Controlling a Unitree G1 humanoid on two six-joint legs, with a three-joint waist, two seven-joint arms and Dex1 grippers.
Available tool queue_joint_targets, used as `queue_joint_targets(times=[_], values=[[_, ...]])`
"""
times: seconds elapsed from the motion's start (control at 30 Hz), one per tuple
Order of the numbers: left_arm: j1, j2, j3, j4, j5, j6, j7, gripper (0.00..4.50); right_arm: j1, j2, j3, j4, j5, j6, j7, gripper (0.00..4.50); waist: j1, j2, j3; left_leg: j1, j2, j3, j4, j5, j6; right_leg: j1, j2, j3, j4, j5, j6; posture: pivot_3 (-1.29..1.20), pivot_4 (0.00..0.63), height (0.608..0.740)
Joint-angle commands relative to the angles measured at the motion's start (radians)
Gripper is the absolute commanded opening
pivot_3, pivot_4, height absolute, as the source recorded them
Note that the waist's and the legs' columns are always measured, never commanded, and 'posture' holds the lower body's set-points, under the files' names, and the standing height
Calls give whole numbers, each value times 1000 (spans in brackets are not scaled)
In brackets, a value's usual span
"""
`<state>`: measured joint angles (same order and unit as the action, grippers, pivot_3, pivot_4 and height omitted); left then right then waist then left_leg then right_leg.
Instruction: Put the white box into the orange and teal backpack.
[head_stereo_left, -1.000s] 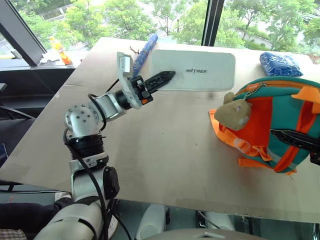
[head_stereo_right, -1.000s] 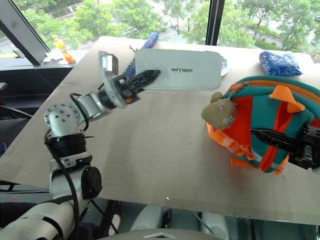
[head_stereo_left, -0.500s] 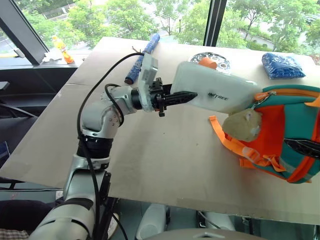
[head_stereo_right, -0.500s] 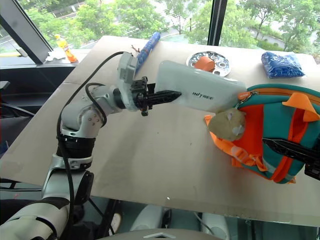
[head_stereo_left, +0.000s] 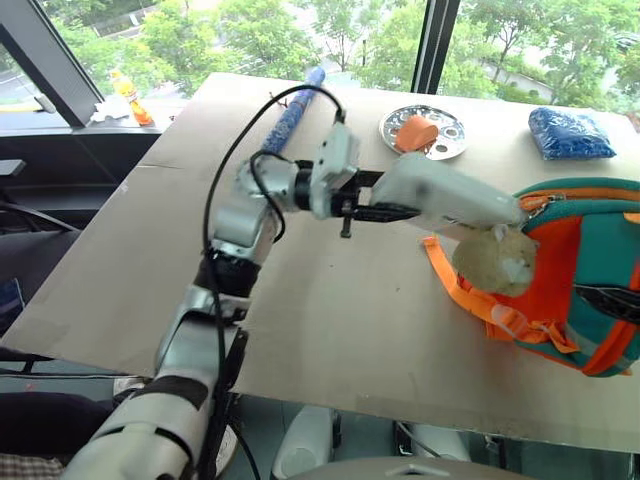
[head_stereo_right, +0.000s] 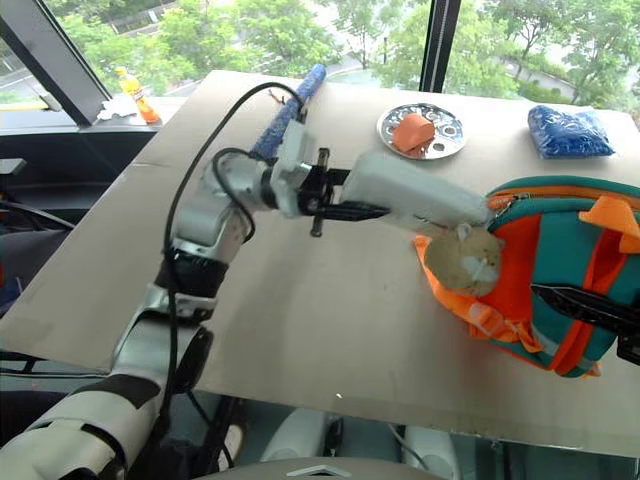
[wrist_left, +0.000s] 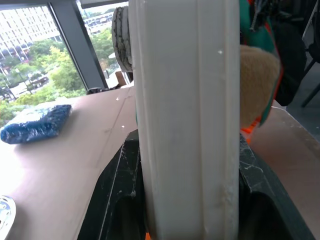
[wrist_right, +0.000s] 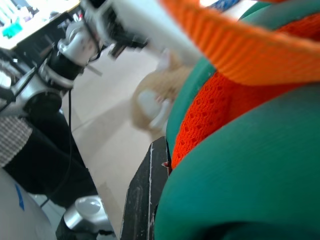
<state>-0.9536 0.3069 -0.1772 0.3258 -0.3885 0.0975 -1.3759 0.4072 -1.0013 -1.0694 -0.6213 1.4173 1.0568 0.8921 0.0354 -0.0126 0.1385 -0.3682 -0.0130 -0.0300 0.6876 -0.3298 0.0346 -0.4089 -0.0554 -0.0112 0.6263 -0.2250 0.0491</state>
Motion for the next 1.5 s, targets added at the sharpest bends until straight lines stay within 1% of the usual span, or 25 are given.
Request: queue_joint_targets(times=[0.03, 0.1, 0.23, 0.3, 0.37, 0.43, 0.47, 0.57, 0.67, 0.73, 0.83, 0.97, 1.03, 1.07, 1.13, 1.2, 1.3, 1.4, 1.5], values=[[-50, -60, -20, 25, 4, -11, -6, 1220, -5, -16, 6, -42, 4, -24, 19, 33, 0, 0, 0, 0, 0, 0, 0, 0, 0, 0, 0, 0, 0, 0, 0, 0, 150, 731], [-88, -115, -47, 54, 25, 36, 26, 1220, -15, -26, 14, -47, 14, -28, 15, 33, 1, 0, 0, 0, 0, 0, 0, 1, -1, 0, 0, 0, 0, -1, 1, 0, 150, 731], [-143, -227, -72, 150, 56, 3, 27, 1220, -39, -40, 41, -42, 10, -40, 19, 33, 9, -1, 1, -1, -1, -1, 2, 1, -1, 0, 0, 0, 0, -1, 1, 0, 150, 731], [-184, -265, -4, 191, -41, 122, -16, 1220, -48, -42, 57, -40, -14, -46, 15, 33, 6, -1, 1, -1, -1, 0, 2, 0, -1, 1, 0, 0, 0, -1, 2, 0, 150, 731], [-218, -244, 40, 209, -135, 307, -117, 1220, -43, -39, 54, -40, -62, -58, 16, 33, 2, -2, 1, -1, -1, 0, 2, 0, -1, 0, 0, 0, 0, -1, 2, 0, 150, 731], [-241, -220, 35, 254, -135, 377, -195, 1220, -35, -33, 33, -37, -90, -65, 22, 33, -10, -1, 1, 0, 0, 0, 1, 0, 0, 0, 1, 0, 1, -1, 2, 0, 150, 731], [-253, -214, 17, 288, -135, 397, -218, 1220, -36, -28, 22, -27, -74, -64, 28, 33, -15, -1, 1, 0, 0, -1, 0, 0, 0, 0, 1, 0, 1, -1, 3, 0, 150, 731], [-262, -221, -44, 375, -96, 299, -239, 1220, -32, -29, -2, -26, -62, -56, 24, 33, -19, -1, 1, 1, 0, -1, 0, 0, 0, 0, 1, 0, 1, -2, 3, 0, 150, 731], [-275, -213, -54, 382, -126, 288, -239, 1220, -59, -45, -17, -22, -20, -59, 12, 33, -21, -2, 2, 0, 0, -1, 0, 0, -1, 0, 1, 1, 1, -1, 3, 0, 150, 731], [-270, -203, -34, 359, -131, 300, -239, 1220, -119, -78, 6, -2, 33, -73, -12, 33, -25, -2, 2, 0, 0, 0, 0, 0, -1, 0, 0, 1, 1, -1, 3, 0, 150, 731], [-243, -175, -4, 311, -117, 318, -231, 1220, -232, -122, 87, 30, 83, -103, -51, 33, -27, -2, 3, 2, 1, 1, 0, 0, -1, 0, 0, 3, 2, -1, 3, 0, 150, 731], [-187, -101, 73, 155, -156, 422, -133, 1220, -465, -167, 293, 66, 126, -172, -121, 33, -32, -1, 5, 2, 4, 1, 0, 0, -1, -1, 1, 4, 3, -1, 3, 0, 150, 731], [-162, -62, 115, 67, -182, 484, -82, 1220, -582, -162, 397, 79, 118, -196, -141, 33, -36, 0, 6, 1, 4, 1, 0, 1, -1, -2, 0, 4, 3, -1, 3, 0, 150, 731], [-153, -51, 127, 37, -191, 505, -64, 1220, -618, -159, 428, 83, 112, -201, -144, 33, -36, 0, 6, 0, 4, 1, 0, 1, -1, -3, 0, 4, 3, -1, 3, 0, 150, 731], [-119, 6, 152, -71, -210, 567, -20, 1220, -708, -142, 516, 86, 71, -219, -153, 33, -37, 1, 6, -1, 4, 0, 0, 1, -1, -3, -1, 2, 2, -1, 3, 0, 150, 731], [-73, 49, 135, -173, -202, 601, 7, 1220, -714, -128, 553, 69, 26, -215, -137, 33, -34, 1, 6, -3, 4, -1, 0, 1, -1, -4, -2, 2, 1, -1, 3, 0, 150, 731], [12, 73, 30, -282, -124, 585, 52, 1220, -625, -87, 555, 16, -3, -203, -138, 33, -18, 1, 6, -8, 4, -5, 1, 1, -2, -5, -2, -1, 1, -1, 3, 0, 150, 731], [70, 64, -78, -310, -37, 574, 121, 1220, -527, -54, 566, -57, -64, -213, -143, 33, 7, 2, 6, -14, 1, -10, 7, 1, -2, -6, -3, -3, 1, -1, 3, 0, 150, 731], [88, 18, -164, -277, 40, 527, 173, 1220, -452, -16, 569, -109, -95, -224, -156, 33, 11, 1, 6, -17, -1, -12, 14, 0, 0, -5, -3, -3, 0, -1, 4, 0, 150, 731]])
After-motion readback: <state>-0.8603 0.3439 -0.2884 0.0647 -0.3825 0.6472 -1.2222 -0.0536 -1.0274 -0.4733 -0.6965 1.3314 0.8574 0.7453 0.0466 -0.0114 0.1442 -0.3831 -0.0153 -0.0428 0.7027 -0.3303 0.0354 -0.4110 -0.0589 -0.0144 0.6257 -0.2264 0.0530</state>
